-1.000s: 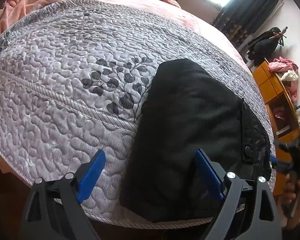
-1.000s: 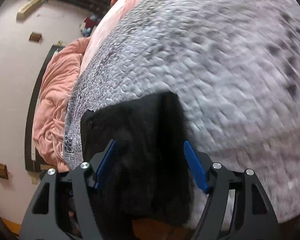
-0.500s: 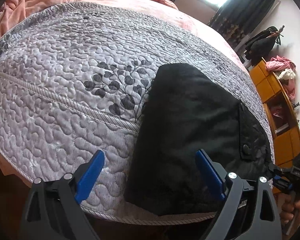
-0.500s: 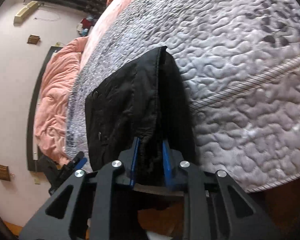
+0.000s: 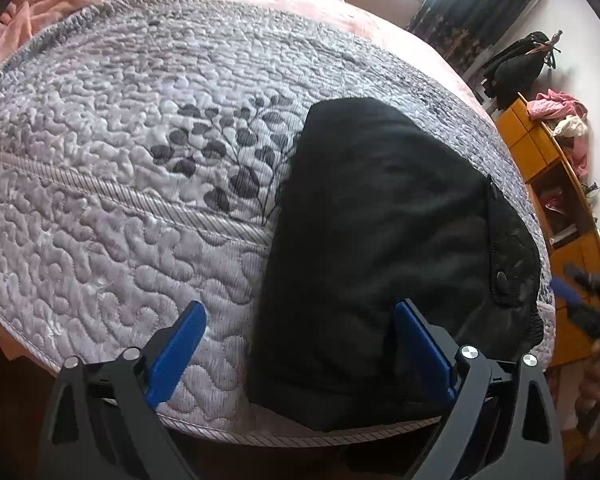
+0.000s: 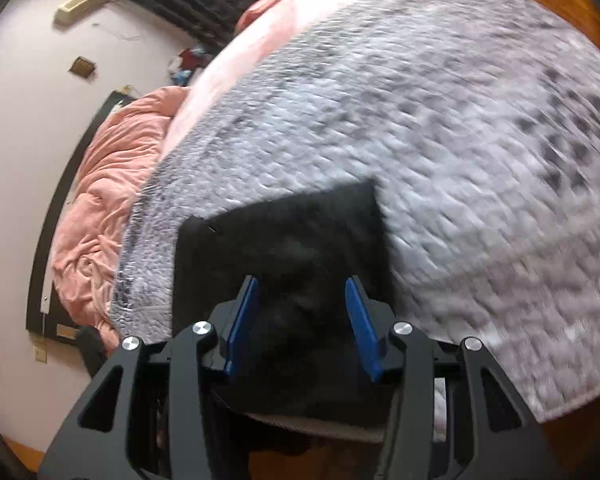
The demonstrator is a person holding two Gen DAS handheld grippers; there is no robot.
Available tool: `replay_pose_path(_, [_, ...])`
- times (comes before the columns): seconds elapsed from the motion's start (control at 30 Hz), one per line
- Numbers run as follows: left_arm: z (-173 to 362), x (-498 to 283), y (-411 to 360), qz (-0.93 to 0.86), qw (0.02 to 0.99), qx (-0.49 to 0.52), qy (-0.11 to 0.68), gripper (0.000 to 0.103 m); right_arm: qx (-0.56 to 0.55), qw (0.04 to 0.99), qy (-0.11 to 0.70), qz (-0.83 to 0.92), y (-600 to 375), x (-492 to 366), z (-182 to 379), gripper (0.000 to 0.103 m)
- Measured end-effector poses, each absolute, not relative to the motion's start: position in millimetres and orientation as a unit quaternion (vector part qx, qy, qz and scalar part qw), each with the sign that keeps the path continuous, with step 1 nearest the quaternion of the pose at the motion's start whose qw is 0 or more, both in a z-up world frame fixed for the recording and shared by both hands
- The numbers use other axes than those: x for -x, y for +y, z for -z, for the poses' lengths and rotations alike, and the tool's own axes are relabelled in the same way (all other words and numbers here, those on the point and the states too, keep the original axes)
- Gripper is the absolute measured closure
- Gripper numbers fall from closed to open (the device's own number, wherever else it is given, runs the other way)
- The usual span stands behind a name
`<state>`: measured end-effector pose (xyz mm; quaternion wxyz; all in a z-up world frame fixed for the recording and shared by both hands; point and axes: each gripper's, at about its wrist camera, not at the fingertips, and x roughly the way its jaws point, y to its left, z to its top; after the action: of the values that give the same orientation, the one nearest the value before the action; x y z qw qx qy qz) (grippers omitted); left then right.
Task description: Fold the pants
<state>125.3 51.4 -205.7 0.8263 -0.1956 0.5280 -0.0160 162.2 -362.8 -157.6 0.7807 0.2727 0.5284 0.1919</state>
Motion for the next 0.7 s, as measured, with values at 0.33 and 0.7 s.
replay_pose_path(0.33, [184.8,-134.6,74.7,0.01,0.84,0.211,0.499,0.007,-0.283,0.749,0.566,-0.197,-348.5,-224.4,203.0,0.06])
replay_pose_path(0.7, [199.0,-227.2,59.1,0.079,0.796,0.248,0.547,0.005,-0.346,0.714,0.564,-0.227,-364.6,-131.9,202.3,0.05])
